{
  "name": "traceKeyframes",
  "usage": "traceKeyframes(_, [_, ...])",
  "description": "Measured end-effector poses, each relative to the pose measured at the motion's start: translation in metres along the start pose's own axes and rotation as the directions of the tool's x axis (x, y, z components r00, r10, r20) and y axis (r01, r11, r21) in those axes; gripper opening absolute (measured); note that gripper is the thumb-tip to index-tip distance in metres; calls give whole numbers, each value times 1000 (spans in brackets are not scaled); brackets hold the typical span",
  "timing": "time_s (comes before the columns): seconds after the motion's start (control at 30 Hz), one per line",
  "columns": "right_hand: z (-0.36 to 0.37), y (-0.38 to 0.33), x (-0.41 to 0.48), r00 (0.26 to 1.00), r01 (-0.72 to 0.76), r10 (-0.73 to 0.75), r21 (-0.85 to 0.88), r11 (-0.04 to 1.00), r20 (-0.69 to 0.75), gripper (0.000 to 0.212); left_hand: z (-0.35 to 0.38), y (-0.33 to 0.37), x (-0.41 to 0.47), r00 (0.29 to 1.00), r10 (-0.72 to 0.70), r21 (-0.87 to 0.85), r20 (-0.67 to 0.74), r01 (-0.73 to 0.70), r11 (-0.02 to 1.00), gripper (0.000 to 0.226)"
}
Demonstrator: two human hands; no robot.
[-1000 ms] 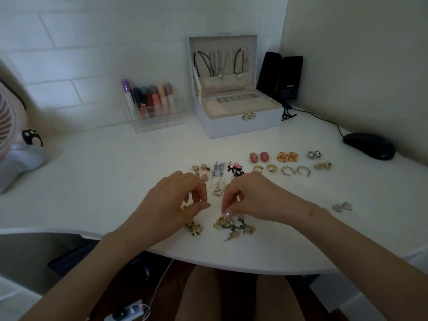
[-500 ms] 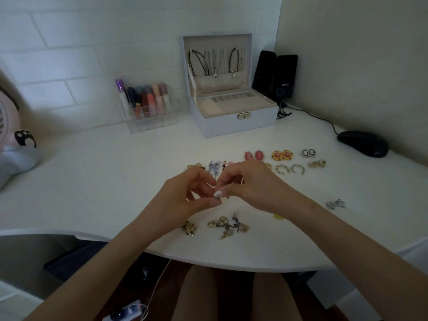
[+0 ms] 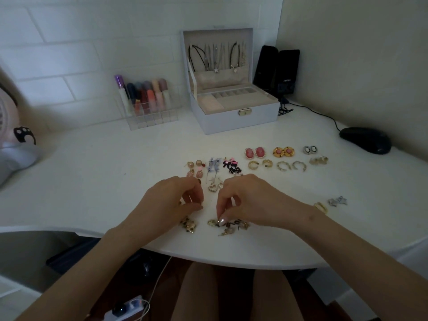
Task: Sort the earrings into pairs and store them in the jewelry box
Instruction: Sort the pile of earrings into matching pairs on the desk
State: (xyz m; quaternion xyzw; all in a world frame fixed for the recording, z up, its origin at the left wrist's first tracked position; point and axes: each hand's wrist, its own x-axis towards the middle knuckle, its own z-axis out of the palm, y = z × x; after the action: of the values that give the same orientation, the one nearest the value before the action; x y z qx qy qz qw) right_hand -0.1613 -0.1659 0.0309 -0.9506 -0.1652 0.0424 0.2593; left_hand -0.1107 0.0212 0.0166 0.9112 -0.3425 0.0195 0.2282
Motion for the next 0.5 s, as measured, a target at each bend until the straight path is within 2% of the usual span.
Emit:
traceKeyframes(0.13, [-4, 0, 1, 1000, -19, 21, 86, 996, -18, 6, 2, -5, -2, 997, 73, 0, -22, -73, 997, 14])
traceKeyframes(0.27, [-12, 1, 0, 997, -32, 46, 243, 969, -54, 14, 3, 0, -2, 984, 167, -18, 57, -167, 986, 34])
traceKeyframes(0.33, [-13, 2, -1, 997, -42, 56, 241, 970, -52, 17, 5, 3, 0, 978, 183, 35, 101, -187, 982, 39])
traceKeyframes(0.43, [-13, 3, -2, 997, -57, 65, 213, 975, -30, 13, 8, 2, 3, 974, 178, 51, 141, -186, 981, 25])
traceKeyframes(0.5, [-11, 5, -3, 998, -58, 63, 201, 978, -19, 10, 8, 2, 4, 973, 177, 46, 145, -185, 982, 29])
